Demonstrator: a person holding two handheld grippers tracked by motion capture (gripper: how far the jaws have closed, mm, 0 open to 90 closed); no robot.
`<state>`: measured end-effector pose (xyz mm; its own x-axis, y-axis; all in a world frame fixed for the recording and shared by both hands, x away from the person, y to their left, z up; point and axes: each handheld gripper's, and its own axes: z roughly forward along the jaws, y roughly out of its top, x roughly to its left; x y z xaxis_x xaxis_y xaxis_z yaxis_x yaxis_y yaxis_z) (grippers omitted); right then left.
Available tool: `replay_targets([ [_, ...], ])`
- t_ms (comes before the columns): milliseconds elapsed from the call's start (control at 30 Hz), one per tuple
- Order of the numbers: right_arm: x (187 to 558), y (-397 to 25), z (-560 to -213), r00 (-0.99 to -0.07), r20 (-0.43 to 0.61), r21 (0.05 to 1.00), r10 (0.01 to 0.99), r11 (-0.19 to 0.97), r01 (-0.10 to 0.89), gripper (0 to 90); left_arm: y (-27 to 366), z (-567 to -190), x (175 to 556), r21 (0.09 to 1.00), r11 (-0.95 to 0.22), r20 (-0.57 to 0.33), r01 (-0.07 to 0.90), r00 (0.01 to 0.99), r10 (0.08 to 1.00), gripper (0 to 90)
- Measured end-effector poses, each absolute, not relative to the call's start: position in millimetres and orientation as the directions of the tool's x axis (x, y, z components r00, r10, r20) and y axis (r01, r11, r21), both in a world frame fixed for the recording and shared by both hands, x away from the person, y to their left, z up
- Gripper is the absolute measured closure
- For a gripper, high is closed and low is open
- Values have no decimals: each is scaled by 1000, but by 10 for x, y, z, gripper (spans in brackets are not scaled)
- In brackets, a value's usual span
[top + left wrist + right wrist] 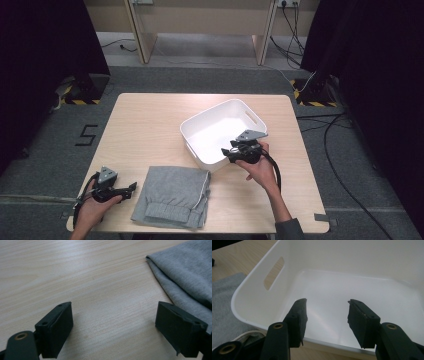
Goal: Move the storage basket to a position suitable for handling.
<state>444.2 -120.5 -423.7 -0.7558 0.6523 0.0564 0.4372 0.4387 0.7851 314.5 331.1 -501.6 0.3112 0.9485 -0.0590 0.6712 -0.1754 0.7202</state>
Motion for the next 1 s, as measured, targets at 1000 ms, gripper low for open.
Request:
replay_targets([
  [1000, 4470, -423, -4230, -893, -78, 717, 443, 648, 259, 589, 3311, -5016, 3146, 720, -176, -59, 671, 311, 948, 138],
])
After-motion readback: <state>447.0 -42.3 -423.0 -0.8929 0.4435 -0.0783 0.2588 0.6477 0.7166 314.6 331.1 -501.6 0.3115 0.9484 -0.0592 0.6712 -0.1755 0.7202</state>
